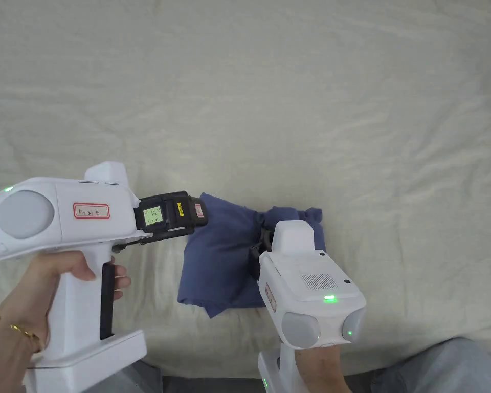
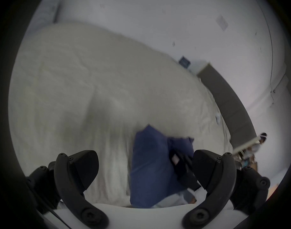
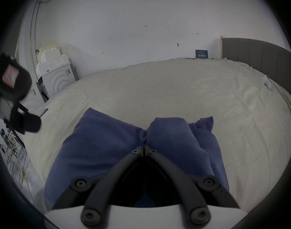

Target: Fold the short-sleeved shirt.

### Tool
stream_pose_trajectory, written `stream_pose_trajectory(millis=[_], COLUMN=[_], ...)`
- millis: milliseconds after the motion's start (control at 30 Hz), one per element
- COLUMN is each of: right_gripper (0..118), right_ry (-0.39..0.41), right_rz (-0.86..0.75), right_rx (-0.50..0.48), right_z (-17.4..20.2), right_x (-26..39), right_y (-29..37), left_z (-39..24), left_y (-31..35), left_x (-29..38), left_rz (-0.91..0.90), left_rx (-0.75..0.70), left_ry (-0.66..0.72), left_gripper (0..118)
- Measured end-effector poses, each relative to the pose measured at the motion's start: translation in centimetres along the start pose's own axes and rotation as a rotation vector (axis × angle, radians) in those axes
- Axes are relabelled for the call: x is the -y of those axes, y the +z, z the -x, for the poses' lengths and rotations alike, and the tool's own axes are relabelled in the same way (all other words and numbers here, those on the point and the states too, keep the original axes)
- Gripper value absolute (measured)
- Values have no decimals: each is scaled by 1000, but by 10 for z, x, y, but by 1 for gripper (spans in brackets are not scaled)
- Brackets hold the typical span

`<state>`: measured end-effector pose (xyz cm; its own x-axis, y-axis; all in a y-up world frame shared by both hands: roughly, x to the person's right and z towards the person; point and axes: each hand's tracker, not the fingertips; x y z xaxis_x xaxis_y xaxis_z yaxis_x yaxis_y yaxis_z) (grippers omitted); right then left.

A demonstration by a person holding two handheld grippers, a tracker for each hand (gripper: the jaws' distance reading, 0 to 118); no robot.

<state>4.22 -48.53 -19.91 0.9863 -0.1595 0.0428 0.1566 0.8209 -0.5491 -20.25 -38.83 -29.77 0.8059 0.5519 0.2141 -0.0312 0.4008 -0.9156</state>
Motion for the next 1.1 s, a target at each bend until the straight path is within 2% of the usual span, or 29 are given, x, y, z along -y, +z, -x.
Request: stream_pose_trajectory(millis=[133, 200, 367, 500, 533, 600, 633, 667, 700, 733, 833, 967, 1000, 1033, 1100], right_gripper=[0, 0, 0, 0, 0, 0, 0, 0, 0, 0, 0, 0, 0, 0, 0], right_ry=[4, -3, -8, -29, -26, -22, -25, -25, -22, -21, -23, 7, 10, 12, 13], right_rz=[-1, 3, 6, 9, 8, 6, 5, 6, 5, 6, 10, 35, 43, 42, 1], right_rx=[-8, -15, -25, -30, -29, -26, -30, -25, -23, -22, -28, -31, -31, -34, -39], right_z=[-1, -3, -4, -5, -4, -3, -3, -2, -2, -2, -2, 1, 1, -1, -4], right_x=[0, -1, -1, -2, -2, -1, -1, -1, -2, -2, -3, -13, -19, -24, -35], right_y=[0, 0, 0, 0, 0, 0, -1, -1, -1, -1, -1, 0, 4, 9, 28], left_z=[15, 18, 17, 10, 7, -1, -6, -10, -17, -22, -37, -48, -49, -53, -60], left_y=[-32, -41, -59, -61, -61, -60, -59, -58, -61, -63, -61, -55, -51, -46, -33], left_x=[-9, -10, -9, -6, -6, -2, 1, 2, 3, 4, 5, -1, -4, -7, -9], left_rz=[161, 186, 244, 247, 248, 232, 229, 219, 224, 220, 227, 243, 244, 227, 212], left_rx=[83, 95, 85, 66, 49, -59, -45, -19, -32, -92, -145, -168, -92, -138, -118], left_ry=[94, 111, 97, 39, 24, -51, -97, -84, -70, -95, -172, -156, -109, -108, -142], left_gripper=[116, 112, 100, 97, 92, 65, 55, 46, 43, 41, 28, 23, 16, 16, 16])
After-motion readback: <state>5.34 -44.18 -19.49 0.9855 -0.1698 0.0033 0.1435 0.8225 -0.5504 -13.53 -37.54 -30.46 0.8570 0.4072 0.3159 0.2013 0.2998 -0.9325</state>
